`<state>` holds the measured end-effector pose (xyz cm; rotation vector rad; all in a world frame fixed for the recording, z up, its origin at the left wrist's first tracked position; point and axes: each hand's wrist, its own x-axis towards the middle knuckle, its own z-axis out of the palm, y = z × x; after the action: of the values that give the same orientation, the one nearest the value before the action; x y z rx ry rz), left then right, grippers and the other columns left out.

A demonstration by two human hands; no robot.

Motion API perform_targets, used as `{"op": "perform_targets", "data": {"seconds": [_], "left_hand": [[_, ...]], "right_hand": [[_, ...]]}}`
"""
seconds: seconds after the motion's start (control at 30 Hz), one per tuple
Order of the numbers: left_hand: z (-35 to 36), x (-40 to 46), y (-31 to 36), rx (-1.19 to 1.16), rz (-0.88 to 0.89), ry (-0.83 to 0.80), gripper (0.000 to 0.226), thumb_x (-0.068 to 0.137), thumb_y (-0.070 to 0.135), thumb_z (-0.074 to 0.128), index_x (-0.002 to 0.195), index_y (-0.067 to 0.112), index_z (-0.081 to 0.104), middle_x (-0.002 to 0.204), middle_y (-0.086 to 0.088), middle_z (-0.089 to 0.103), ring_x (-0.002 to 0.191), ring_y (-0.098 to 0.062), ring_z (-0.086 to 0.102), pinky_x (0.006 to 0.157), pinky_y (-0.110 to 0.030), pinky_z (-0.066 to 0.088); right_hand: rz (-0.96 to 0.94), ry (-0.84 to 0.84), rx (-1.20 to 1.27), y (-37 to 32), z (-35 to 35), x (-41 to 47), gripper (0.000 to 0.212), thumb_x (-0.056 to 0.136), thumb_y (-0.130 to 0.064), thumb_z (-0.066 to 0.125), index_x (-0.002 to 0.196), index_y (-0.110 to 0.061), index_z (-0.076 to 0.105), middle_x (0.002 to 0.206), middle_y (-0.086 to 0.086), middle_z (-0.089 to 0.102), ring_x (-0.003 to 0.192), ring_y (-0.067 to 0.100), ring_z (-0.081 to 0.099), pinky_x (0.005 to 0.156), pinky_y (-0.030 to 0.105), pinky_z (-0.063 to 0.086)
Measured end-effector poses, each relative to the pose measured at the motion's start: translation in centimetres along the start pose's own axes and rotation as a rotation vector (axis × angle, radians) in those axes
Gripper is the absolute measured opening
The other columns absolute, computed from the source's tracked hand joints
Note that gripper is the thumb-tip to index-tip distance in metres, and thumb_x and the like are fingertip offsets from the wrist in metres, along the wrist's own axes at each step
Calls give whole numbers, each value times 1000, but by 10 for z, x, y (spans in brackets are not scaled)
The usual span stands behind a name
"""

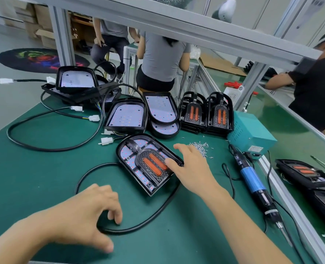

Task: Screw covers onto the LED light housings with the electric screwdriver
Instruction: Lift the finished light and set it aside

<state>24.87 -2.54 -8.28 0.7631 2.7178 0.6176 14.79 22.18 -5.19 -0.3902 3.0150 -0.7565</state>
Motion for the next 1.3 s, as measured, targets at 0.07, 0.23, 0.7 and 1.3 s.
{"op": "perform_targets", "data": {"seconds": [0.07, 0.23, 0.7, 1.3], "left_hand": [[5, -2, 2, 57, 5, -12, 39, 57, 67, 58, 88, 43, 56, 88, 24, 47, 95, 12, 35, 90, -15, 26], [10, 0, 8, 111, 18, 103, 32, 75, 58, 49, 90, 32, 60, 80, 23, 46, 93, 11, 35, 95, -19, 25], [-23, 28, 21, -593, 8, 675, 10, 88, 21, 63, 87, 31, 63, 67, 8, 61, 60, 0, 50, 62, -10, 40], [3, 94, 16, -1172, -748, 1140, 27, 83, 13, 71, 100, 15, 50, 99, -5, 55, 86, -19, 52, 79, -29, 39]], "right_hand": [[6, -14, 7, 0, 3, 4, 55, 96, -44, 53, 144, -21, 41, 141, 4, 45, 132, 20, 40, 112, 39, 29], [26, -80, -20, 1, 10, 15, 65, 95, -51, 53, 148, -19, 36, 145, 6, 45, 134, 24, 40, 111, 38, 30], [42, -111, 247, 13, 23, 18, 31, 94, -46, 58, 120, -29, 54, 88, -15, 60, 79, 6, 55, 79, 29, 41], [106, -121, 657, 19, 32, 21, 19, 98, -28, 58, 113, -22, 66, 92, -5, 68, 77, 7, 61, 73, 32, 56]]}}
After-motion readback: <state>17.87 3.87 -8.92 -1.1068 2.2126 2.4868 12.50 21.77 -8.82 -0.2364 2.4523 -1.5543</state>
